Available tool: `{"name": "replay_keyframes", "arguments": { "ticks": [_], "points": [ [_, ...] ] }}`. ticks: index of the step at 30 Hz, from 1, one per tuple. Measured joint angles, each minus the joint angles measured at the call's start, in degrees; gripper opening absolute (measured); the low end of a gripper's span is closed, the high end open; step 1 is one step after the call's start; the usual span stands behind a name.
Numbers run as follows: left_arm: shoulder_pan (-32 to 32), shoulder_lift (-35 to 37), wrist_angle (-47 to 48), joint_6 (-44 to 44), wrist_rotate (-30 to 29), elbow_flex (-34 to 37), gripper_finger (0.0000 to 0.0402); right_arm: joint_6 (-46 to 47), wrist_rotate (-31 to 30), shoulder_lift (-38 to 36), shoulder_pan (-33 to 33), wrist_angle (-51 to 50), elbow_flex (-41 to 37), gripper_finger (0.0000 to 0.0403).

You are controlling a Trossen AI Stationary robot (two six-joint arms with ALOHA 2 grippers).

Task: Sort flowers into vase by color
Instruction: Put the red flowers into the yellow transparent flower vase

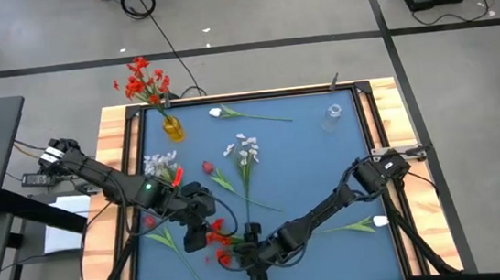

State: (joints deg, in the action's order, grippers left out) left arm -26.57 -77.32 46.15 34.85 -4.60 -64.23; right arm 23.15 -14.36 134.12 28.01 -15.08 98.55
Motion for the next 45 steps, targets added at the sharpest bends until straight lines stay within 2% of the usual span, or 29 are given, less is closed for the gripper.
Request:
{"name": "replay_keyframes", "arguments": {
  "ticks": [7,10,13,21,26,29,31,38,45],
  "points": [
    [0.0,0.0,1.1,2.0,0.0,0.0,0.0228,-0.7,-0.8,-5.4,-0.5,-1.7,0.0,0.0273],
    [0.0,0.0,1.4,3.3,-0.6,0.0,0.0228,-1.0,2.6,-6.4,-1.3,-2.9,0.0,0.0273],
    [-0.1,0.0,1.4,3.5,-1.5,0.0,0.0228,-1.6,6.8,-5.9,-1.7,-3.5,0.0,0.0273],
    [-2.6,0.0,1.6,6.3,-4.8,0.0,0.0228,-5.0,9.0,-2.5,-0.6,-8.3,-0.1,0.0273],
    [-4.8,0.0,2.4,10.0,-7.1,0.0,0.0228,-4.9,8.4,-1.3,-0.8,-9.1,0.0,0.0265],
    [-6.3,0.0,2.4,12.5,-8.2,0.0,0.0228,-4.3,8.5,-1.3,-1.4,-9.2,0.0,0.0233],
    [-7.1,0.0,2.4,14.7,-9.4,0.0,0.0228,-3.0,9.5,-1.3,-1.8,-9.2,0.0,0.0196],
    [-10.9,0.0,1.9,25.6,-16.1,0.0,0.0228,6.8,12.4,-1.3,-3.6,-8.7,0.0,0.0022],
    [-16.4,0.3,2.0,33.5,-20.1,0.0,0.0228,14.8,11.2,-1.7,-4.2,-3.1,-0.2,0.0011]
  ]
}}
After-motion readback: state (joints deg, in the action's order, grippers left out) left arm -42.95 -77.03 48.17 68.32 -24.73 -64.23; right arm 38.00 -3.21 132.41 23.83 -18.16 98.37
